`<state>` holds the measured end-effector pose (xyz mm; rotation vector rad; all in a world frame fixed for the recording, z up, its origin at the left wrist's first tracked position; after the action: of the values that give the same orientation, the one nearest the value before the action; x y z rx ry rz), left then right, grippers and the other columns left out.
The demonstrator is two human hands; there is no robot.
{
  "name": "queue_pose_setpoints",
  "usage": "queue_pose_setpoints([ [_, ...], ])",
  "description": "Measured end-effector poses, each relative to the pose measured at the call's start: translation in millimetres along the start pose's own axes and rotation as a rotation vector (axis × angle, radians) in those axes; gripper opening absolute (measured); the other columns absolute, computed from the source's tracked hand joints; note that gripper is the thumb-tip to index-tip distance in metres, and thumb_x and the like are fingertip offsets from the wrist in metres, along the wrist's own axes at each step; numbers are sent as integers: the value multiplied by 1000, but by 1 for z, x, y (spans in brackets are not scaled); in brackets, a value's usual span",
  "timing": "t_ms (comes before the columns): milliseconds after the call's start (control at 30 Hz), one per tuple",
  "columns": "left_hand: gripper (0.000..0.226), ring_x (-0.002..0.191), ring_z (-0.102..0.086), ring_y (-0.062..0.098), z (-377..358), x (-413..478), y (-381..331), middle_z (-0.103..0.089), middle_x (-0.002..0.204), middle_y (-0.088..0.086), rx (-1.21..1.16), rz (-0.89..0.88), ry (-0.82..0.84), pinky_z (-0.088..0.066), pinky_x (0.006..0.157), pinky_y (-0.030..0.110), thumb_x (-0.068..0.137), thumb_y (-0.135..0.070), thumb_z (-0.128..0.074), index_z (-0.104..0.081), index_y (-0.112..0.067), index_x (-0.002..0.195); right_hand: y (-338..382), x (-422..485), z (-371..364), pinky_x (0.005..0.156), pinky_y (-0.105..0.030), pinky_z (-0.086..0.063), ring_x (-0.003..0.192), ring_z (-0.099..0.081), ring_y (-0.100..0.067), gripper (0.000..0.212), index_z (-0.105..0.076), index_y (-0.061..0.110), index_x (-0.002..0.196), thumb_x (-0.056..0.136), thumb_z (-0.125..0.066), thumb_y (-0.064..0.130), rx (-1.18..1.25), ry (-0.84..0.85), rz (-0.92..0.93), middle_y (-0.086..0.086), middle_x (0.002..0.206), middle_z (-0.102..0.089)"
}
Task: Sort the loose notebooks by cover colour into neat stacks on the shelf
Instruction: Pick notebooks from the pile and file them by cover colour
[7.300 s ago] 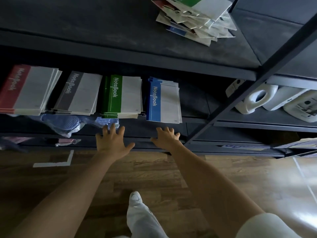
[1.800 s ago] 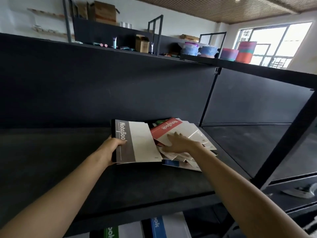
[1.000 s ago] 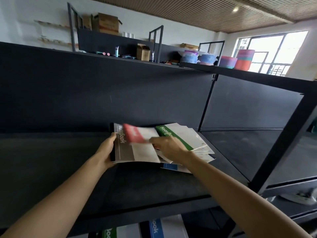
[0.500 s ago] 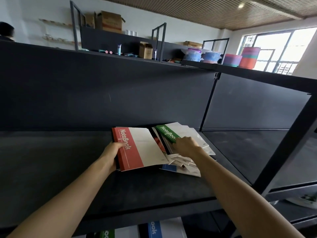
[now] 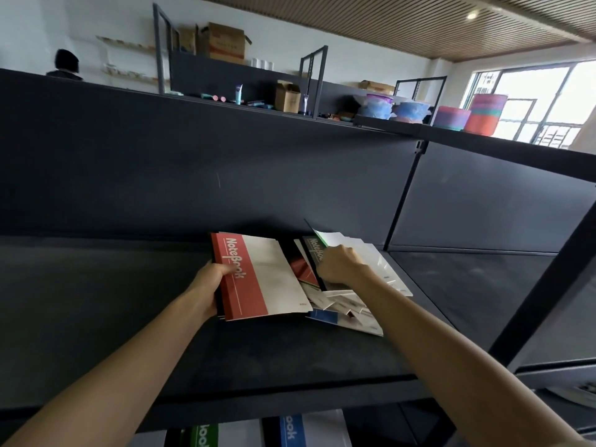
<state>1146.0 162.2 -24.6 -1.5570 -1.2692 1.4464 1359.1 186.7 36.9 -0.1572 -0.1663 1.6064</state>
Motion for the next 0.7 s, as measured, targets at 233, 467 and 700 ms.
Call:
queue_pose_setpoints([
  [233,44,110,-57,33,-19,7,8,-57,124,15,-151,-21,96,-46,80,42,97,-34,-47,-41,-16,137,74,-31,29,65,-33,-40,93,-63,-35,66,-13,16,151,91,-37,2,14,-186,304,-18,106,-64],
  [467,34,99,-64,28,-25,17,20,-67,111,14,-306,10,132,-51,80,39,93,-24,-51,-55,-7,123,112,-52,28,71,-34,-38,101,-59,-39,55,-17,15,149,99,-38,22,207,-112,411,-24,118,-59],
  [700,33,82,-62,27,1,21,24,-63,95,12,-234,64,15,-46,76,42,93,-12,-53,-51,-3,124,3,27,-40,97,-48,-42,116,-49,-38,54,-42,17,131,84,-44,41,328,76,-262,-17,130,-50],
])
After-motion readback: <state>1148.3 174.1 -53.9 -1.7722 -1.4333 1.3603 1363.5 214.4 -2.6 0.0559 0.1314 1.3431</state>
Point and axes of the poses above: each hand's wrist, its own x-axis towards the middle knuckle, its own z-axis out of the back of the hand, y = z × x, the point moved 6 cm from there along x, towards the middle knuckle
